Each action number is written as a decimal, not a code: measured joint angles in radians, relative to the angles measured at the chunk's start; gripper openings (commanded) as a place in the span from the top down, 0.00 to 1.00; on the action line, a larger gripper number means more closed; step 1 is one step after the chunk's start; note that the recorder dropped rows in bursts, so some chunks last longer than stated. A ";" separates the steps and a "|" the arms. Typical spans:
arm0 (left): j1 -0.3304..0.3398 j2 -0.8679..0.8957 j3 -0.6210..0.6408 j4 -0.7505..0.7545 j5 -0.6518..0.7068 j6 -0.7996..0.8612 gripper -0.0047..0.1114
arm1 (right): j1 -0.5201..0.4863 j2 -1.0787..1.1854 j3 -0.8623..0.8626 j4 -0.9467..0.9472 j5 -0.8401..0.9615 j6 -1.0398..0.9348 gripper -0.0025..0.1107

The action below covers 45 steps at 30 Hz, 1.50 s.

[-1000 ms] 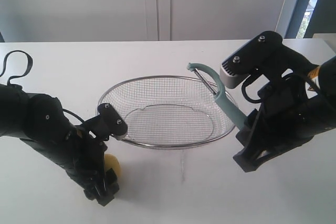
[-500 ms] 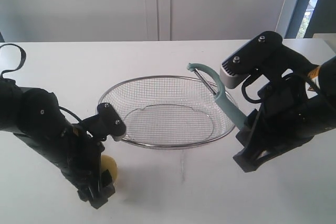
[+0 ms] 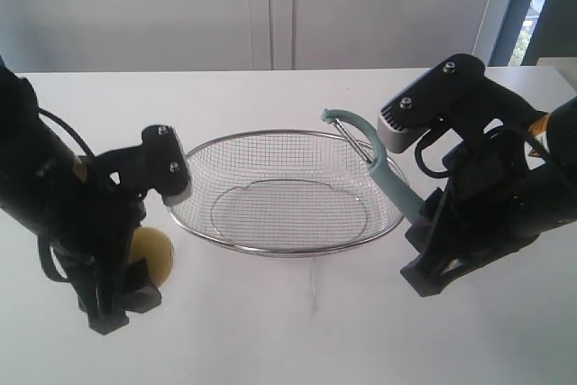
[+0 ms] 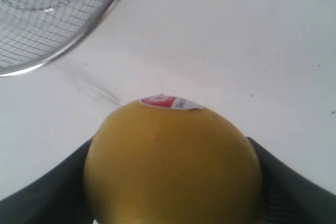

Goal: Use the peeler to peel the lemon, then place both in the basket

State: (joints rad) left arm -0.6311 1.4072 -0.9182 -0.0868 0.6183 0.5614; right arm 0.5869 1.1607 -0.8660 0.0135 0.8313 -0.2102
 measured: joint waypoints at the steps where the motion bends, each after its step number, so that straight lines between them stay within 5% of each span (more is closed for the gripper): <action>1: 0.000 -0.020 -0.012 0.000 0.014 0.000 0.96 | 0.000 0.000 0.000 0.000 0.000 0.000 0.98; 22: 0.000 -0.372 -0.067 -0.003 0.087 0.000 0.96 | 0.000 0.147 -0.054 0.038 -0.117 0.024 0.98; 32: 0.000 -0.375 0.014 -0.047 -0.078 0.006 0.96 | 0.000 0.255 -0.152 0.322 -0.080 -0.202 0.98; 40: 0.002 -0.375 0.017 -0.358 -0.094 0.332 0.96 | 0.000 0.283 -0.152 0.513 -0.051 -0.332 0.98; 45: 0.002 -0.375 0.017 -0.428 -0.082 0.429 0.96 | 0.002 0.325 -0.152 0.663 -0.010 -0.446 0.98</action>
State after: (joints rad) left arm -0.6294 1.0326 -0.9016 -0.5147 0.5358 0.9901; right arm 0.5888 1.4856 -1.0183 0.6763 0.8213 -0.6565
